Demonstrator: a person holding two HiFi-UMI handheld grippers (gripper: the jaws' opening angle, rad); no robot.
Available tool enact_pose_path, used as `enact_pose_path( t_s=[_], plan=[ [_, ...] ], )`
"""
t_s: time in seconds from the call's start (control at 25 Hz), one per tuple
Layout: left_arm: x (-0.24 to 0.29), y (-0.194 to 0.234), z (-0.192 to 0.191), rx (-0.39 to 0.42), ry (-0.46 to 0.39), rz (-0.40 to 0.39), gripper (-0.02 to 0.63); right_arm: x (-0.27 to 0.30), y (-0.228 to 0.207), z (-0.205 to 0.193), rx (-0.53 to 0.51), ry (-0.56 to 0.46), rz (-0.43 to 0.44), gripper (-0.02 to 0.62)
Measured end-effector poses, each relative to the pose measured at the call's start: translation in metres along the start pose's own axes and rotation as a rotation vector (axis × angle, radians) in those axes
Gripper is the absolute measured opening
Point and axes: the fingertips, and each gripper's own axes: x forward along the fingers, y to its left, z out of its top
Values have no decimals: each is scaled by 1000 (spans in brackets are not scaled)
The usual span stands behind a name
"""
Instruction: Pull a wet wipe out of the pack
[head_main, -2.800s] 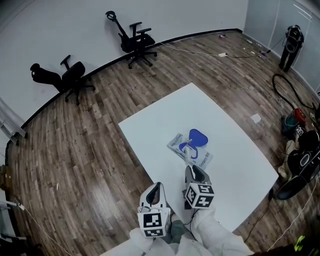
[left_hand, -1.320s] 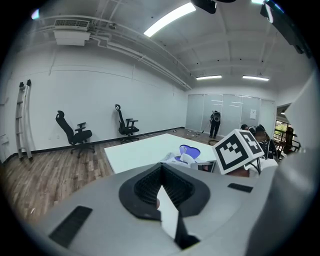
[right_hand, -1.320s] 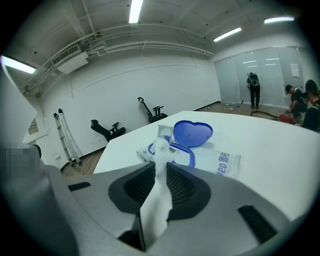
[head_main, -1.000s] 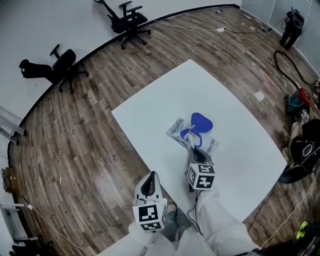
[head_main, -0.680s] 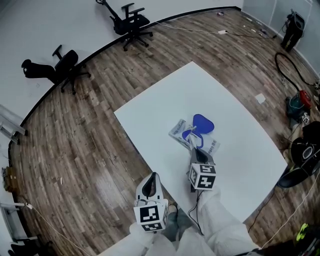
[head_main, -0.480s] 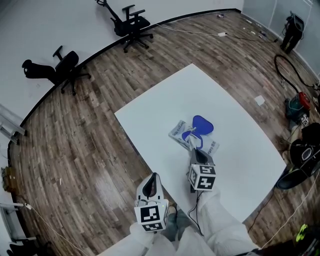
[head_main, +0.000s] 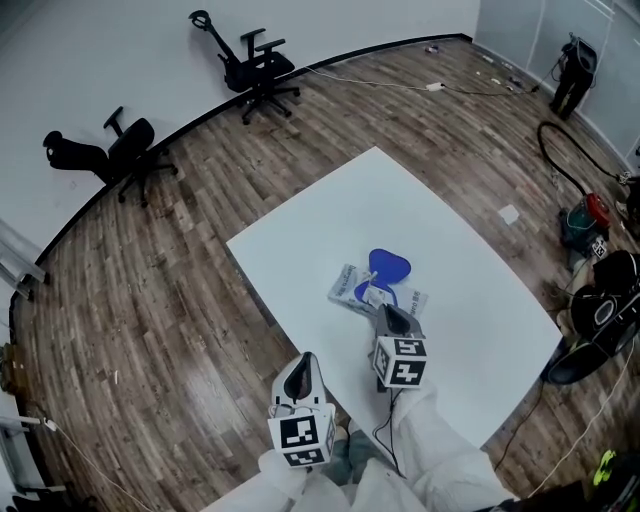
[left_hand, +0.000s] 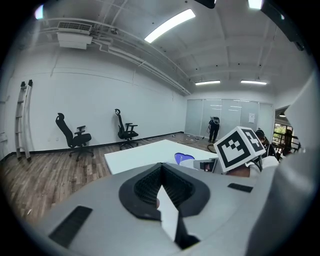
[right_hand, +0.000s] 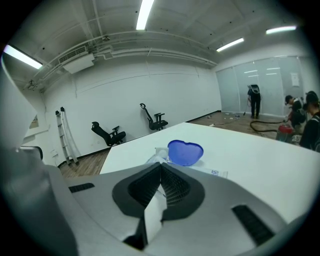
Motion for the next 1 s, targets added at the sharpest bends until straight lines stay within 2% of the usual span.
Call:
enact_pose_path(
  t_s=[1.0],
  plan=[
    [-16, -21, 21, -32, -65, -34, 0, -46, 1, 53, -30, -108, 10, 11]
  ],
)
